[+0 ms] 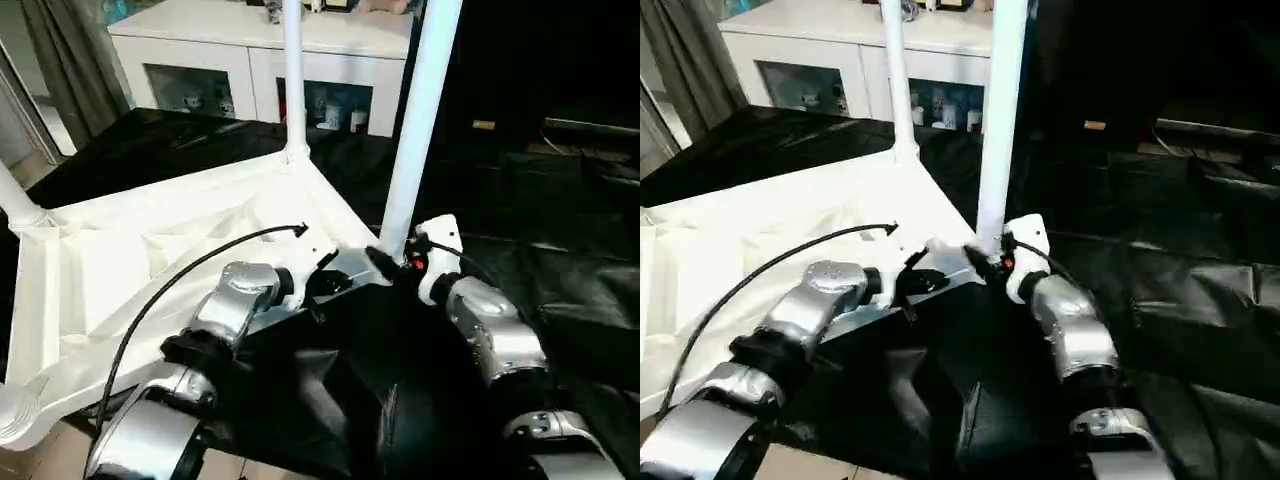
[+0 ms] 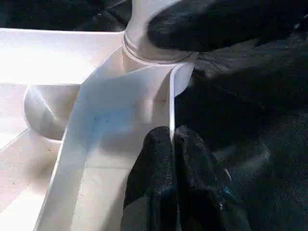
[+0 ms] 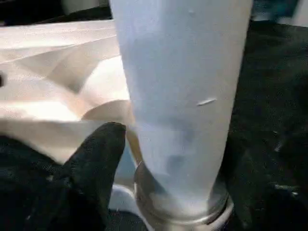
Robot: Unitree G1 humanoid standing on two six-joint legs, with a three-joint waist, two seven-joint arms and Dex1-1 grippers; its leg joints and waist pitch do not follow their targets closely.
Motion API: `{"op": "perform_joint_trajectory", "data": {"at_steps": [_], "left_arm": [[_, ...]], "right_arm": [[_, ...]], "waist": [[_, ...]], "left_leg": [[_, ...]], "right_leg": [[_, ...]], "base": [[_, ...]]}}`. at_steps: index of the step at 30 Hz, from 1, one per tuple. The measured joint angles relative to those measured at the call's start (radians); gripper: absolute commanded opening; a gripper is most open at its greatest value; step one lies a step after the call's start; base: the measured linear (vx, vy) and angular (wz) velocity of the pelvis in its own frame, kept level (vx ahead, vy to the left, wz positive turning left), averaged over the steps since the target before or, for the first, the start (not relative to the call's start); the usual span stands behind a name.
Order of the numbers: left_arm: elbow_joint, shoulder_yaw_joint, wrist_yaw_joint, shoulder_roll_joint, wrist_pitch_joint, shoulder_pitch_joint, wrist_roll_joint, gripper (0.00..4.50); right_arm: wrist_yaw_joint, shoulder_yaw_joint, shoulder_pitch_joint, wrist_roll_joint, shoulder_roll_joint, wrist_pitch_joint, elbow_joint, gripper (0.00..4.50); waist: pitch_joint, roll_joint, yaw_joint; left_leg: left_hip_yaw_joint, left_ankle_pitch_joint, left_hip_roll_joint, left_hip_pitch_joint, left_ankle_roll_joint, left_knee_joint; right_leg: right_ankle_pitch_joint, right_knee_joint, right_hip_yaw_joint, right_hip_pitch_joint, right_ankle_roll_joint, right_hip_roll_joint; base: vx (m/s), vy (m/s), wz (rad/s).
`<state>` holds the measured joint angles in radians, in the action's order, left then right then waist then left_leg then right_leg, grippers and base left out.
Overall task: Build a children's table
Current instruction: Rotate leg to tighten
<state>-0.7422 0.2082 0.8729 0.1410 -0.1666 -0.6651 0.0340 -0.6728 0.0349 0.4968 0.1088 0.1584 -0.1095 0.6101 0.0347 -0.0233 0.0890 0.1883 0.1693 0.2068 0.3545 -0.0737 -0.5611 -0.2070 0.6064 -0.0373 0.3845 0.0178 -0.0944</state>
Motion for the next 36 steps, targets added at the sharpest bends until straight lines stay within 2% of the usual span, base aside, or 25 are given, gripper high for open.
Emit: {"op": "perform_joint_trajectory", "data": {"at_steps": [9, 12, 13, 15, 17, 19, 23, 30, 33, 36], "left_arm": [[0.171, 0.019, 0.259, 0.148, -0.014, 0.106, -0.054, 0.0], [0.221, 0.034, 0.338, 0.182, -0.036, 0.124, -0.078, 0.0], [0.229, 0.041, 0.361, 0.186, -0.043, 0.126, -0.08, 0.0], [0.247, 0.053, 0.388, 0.192, -0.048, 0.131, -0.08, 0.0], [0.259, 0.055, 0.41, 0.204, -0.052, 0.139, -0.082, 0.0], [0.262, 0.06, 0.419, 0.209, -0.054, 0.141, -0.083, 0.0], [0.267, 0.065, 0.426, 0.206, -0.055, 0.141, -0.085, 0.0], [0.264, 0.066, 0.395, 0.182, -0.051, 0.141, -0.078, 0.0], [0.219, 0.062, 0.314, 0.143, -0.031, 0.121, -0.062, 0.0], [0.164, 0.058, 0.228, 0.099, -0.018, 0.092, -0.04, 0.0]], "right_arm": [[-0.394, -0.083, -0.031, 0.07, 0.128, -0.045, -0.065, 3.48], [-0.486, -0.116, -0.034, 0.081, 0.151, -0.055, -0.084, 3.48], [-0.504, -0.127, -0.034, 0.082, 0.155, -0.057, -0.086, 3.48], [-0.525, -0.145, -0.035, 0.086, 0.157, -0.06, -0.093, 3.15], [-0.543, -0.152, -0.038, 0.092, 0.163, -0.066, -0.097, 3.12], [-0.56, -0.154, -0.041, 0.093, 0.17, -0.074, -0.102, 2.76], [-0.562, -0.16, -0.06, 0.092, 0.179, -0.075, -0.138, 2.5], [-0.54, -0.157, -0.072, 0.091, 0.181, -0.075, -0.16, 2.28], [-0.444, -0.124, -0.072, 0.077, 0.162, -0.073, -0.148, 2.22], [-0.312, -0.091, -0.061, 0.051, 0.125, -0.047, -0.109, 2.13]], "waist": [[0.0, 0.0, 0.002], [0.0, 0.0, 0.011], [0.0, 0.0, 0.017], [0.001, 0.0, 0.025], [0.001, 0.001, 0.027], [0.001, 0.001, 0.027], [0.001, 0.001, 0.028], [0.0, 0.0, 0.031], [0.0, 0.0, 0.03], [0.001, 0.001, 0.022]], "left_leg": [[0.004, 0.0, 0.002, 0.006, 0.0, 0.006], [0.005, 0.0, 0.002, 0.016, 0.001, 0.0], [0.005, 0.0, 0.002, 0.017, 0.002, -0.002], [0.005, 0.001, 0.002, 0.018, 0.001, -0.004], [0.006, 0.001, 0.002, 0.018, 0.0, -0.005], [0.006, 0.001, 0.002, 0.018, 0.0, -0.005], [0.005, 0.001, 0.002, 0.018, 0.0, -0.006], [0.006, 0.001, 0.001, 0.018, 0.0, -0.007], [0.005, 0.001, 0.001, 0.015, 0.001, -0.009], [0.005, 0.0, 0.001, 0.01, 0.001, -0.009]], "right_leg": [[-0.005, 0.0, -0.004, 0.007, -0.003, 0.002], [-0.005, 0.003, -0.003, 0.017, -0.003, 0.001], [-0.005, 0.004, -0.003, 0.017, -0.003, 0.001], [-0.005, 0.004, -0.003, 0.017, -0.003, 0.001], [-0.004, 0.004, -0.003, 0.017, -0.004, 0.001], [-0.004, 0.004, -0.002, 0.017, -0.005, 0.0], [-0.003, 0.005, -0.002, 0.016, -0.005, 0.0], [-0.003, 0.005, -0.002, 0.015, -0.005, 0.0], [-0.002, 0.007, -0.001, 0.012, -0.005, 0.0], [-0.001, 0.006, 0.001, 0.008, -0.005, 0.0]], "base": [[0.0, 0.0, 0.0], [0.0, 0.0, 0.0], [0.0, 0.0, 0.0], [0.0, 0.0, 0.0], [0.0, 0.0, 0.0], [0.0, 0.0, 0.0], [0.0, 0.0, 0.0], [0.0, 0.0, 0.0], [0.0, 0.0, 0.0], [0.0, 0.0, 0.0]]}}
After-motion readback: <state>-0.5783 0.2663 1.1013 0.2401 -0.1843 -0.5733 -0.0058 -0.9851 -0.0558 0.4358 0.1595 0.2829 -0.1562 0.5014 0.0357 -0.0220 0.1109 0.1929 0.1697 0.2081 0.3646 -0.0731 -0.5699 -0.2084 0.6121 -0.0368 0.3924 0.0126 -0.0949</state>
